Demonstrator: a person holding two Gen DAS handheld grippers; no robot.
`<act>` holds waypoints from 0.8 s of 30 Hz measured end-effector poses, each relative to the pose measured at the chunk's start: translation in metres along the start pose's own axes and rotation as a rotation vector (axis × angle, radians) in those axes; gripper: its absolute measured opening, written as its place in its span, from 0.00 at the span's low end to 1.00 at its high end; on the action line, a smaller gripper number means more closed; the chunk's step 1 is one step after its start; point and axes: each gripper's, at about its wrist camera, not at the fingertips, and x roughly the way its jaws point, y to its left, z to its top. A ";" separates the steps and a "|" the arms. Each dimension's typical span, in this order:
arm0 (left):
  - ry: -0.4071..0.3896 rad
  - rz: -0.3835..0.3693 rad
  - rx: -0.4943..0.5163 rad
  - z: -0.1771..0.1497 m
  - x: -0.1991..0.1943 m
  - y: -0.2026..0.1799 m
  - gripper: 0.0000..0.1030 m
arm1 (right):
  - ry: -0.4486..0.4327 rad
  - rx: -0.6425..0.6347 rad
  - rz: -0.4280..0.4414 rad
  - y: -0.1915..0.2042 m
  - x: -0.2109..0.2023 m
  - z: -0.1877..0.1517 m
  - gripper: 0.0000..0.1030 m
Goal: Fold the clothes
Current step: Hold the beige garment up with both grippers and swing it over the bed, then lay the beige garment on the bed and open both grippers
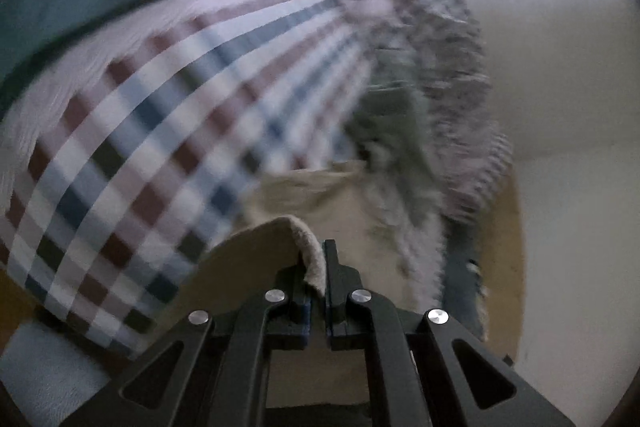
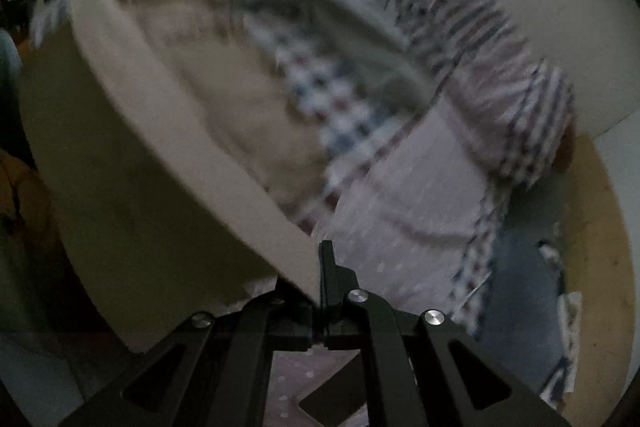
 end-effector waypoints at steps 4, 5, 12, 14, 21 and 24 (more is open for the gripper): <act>0.019 0.014 0.007 -0.041 -0.002 0.028 0.02 | 0.040 0.043 0.035 0.019 0.009 -0.028 0.00; 0.026 0.032 0.014 -0.052 -0.004 0.033 0.02 | 0.034 0.069 0.043 0.022 0.006 -0.036 0.00; 0.094 0.193 0.011 -0.093 0.010 0.082 0.03 | 0.162 0.071 0.124 0.064 0.033 -0.068 0.00; 0.085 0.201 0.092 -0.100 0.009 0.070 0.03 | 0.180 0.078 0.133 0.067 0.035 -0.068 0.04; -0.054 0.188 0.133 -0.082 -0.033 0.067 0.38 | 0.319 0.099 0.029 0.052 0.021 -0.082 0.48; -0.116 0.140 0.151 -0.055 -0.050 0.067 0.57 | 0.310 0.146 -0.014 0.036 0.003 -0.082 0.52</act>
